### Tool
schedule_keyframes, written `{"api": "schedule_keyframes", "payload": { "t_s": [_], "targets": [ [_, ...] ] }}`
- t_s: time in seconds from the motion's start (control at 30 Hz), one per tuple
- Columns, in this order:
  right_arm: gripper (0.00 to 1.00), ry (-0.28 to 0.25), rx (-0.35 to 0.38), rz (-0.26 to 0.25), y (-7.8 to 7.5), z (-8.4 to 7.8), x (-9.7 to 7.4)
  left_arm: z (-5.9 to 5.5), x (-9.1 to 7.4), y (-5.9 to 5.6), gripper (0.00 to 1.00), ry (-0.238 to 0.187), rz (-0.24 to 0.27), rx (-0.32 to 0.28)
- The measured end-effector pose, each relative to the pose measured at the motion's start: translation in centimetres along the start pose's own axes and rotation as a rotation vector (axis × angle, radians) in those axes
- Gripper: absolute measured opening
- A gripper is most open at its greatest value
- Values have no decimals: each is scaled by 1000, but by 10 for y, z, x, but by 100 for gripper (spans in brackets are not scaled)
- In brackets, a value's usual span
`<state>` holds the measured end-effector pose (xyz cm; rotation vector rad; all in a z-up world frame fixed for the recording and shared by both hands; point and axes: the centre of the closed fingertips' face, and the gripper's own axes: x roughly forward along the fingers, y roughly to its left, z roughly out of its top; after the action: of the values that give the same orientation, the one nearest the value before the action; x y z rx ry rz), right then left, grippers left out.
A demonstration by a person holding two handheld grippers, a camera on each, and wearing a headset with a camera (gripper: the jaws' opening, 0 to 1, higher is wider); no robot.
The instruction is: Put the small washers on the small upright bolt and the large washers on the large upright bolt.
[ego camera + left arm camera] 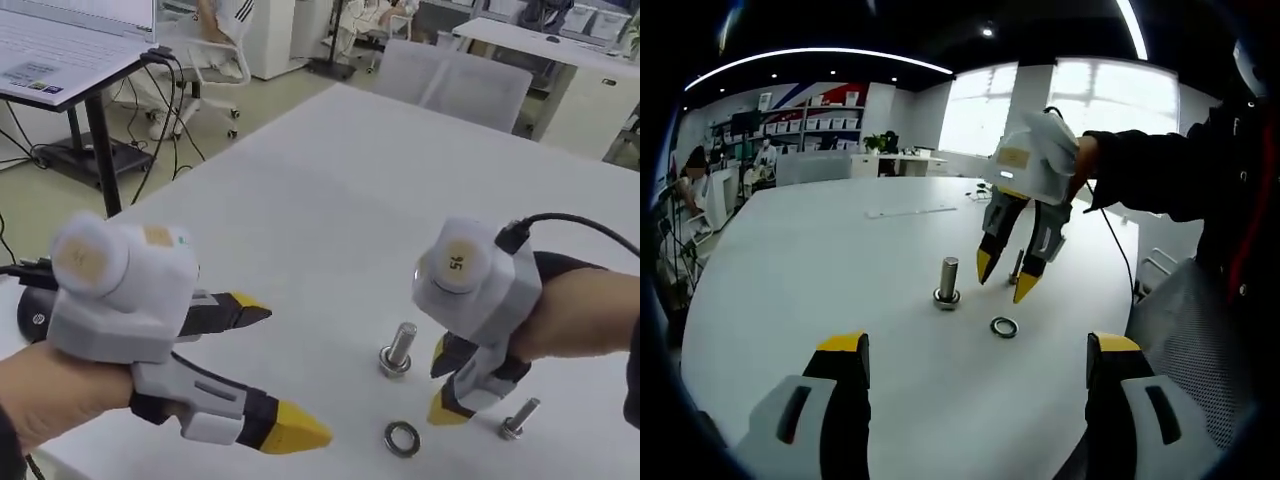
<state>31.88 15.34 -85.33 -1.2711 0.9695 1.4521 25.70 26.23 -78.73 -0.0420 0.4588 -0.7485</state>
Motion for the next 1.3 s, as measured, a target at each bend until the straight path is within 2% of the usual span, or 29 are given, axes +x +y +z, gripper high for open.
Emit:
{"api": "schedule_keyframes", "payload": {
  "t_s": [0.2, 0.43, 1.03, 1.3],
  "targets": [
    [31, -11, -3, 21, 16, 5, 7, 3, -3, -2, 90, -3, 2, 9],
    [31, -20, -1, 32, 25, 9, 16, 7, -5, -4, 90, -8, 6, 20],
    [31, -12, -7, 20, 28, 9, 31, 9, -11, -6, 89, -22, 21, 19],
    [29, -12, -17, 16, 31, 10, 30, 9, -10, -8, 89, -22, 18, 21]
  ]
}}
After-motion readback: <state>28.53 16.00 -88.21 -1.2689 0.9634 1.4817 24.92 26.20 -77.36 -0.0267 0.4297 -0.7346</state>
